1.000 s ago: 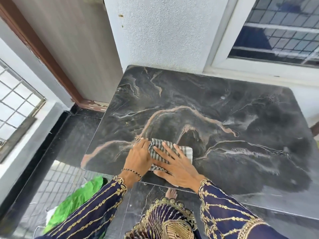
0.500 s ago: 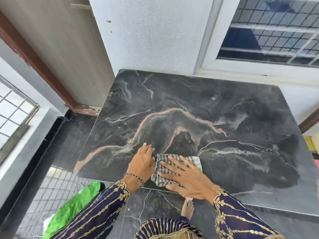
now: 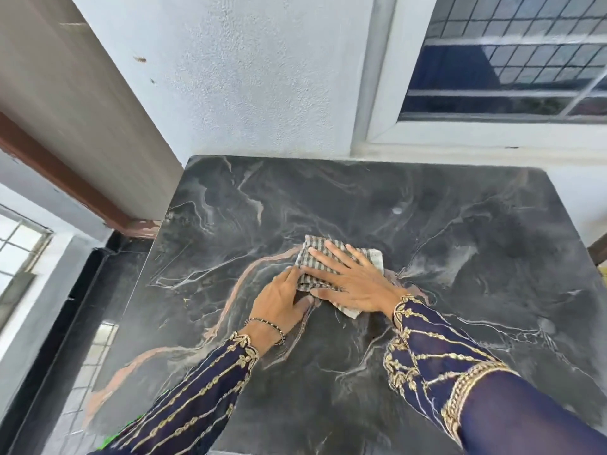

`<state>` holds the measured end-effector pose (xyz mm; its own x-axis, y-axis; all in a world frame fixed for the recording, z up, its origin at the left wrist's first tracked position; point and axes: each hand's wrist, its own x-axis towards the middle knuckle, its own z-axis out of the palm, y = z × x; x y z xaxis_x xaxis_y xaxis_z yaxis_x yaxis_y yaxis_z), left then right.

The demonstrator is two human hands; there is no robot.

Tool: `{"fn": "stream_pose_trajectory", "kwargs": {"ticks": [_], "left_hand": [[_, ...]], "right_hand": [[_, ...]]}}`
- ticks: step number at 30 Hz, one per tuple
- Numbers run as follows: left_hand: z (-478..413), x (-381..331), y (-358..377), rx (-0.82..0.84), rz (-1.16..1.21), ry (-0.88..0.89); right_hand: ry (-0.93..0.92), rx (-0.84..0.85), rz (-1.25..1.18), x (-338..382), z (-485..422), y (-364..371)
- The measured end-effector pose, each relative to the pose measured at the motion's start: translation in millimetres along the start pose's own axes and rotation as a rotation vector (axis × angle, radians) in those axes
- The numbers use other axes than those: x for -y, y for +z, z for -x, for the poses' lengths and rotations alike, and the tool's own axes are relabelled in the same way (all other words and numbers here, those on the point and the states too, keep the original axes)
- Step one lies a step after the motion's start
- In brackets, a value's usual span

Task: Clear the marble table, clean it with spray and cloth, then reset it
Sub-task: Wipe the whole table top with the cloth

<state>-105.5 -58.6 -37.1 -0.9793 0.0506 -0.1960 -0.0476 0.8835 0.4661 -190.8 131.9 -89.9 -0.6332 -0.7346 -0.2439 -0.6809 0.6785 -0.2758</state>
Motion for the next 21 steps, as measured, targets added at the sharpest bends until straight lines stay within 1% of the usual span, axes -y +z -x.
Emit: {"fn": "stream_pose_trajectory", "kwargs": {"ticks": [2, 6, 9, 12, 17, 21], "left_hand": [[-29.7, -3.0, -3.8, 0.046, -0.013, -0.042], [-87.4, -12.1, -19.0, 0.161, -0.213, -0.182], [-123.8, -25.0, -27.8, 0.288, -0.287, -0.304], [-136.9, -30.9, -24.7, 0.405, -0.320, -0.369], [-139.0, -23.7, -18.0, 0.413, -0.294, -0.385], [-142.2, -25.8, -18.6, 0.453, -0.316, -0.401]], "right_hand": [[0.019, -0.003, -0.021, -19.4, -22.9, -9.7], [0.069, -0.016, -0.027, -52.0, -65.6, -30.8], [0.102, 0.005, -0.044, -74.1, -96.2, -48.7], [0.138, 0.019, -0.066, -89.8, -121.5, -64.5], [0.192, 0.023, -0.059, -107.1, -156.2, -85.8], [0.191, -0.013, -0.038, -110.0, -160.1, -82.7]]}}
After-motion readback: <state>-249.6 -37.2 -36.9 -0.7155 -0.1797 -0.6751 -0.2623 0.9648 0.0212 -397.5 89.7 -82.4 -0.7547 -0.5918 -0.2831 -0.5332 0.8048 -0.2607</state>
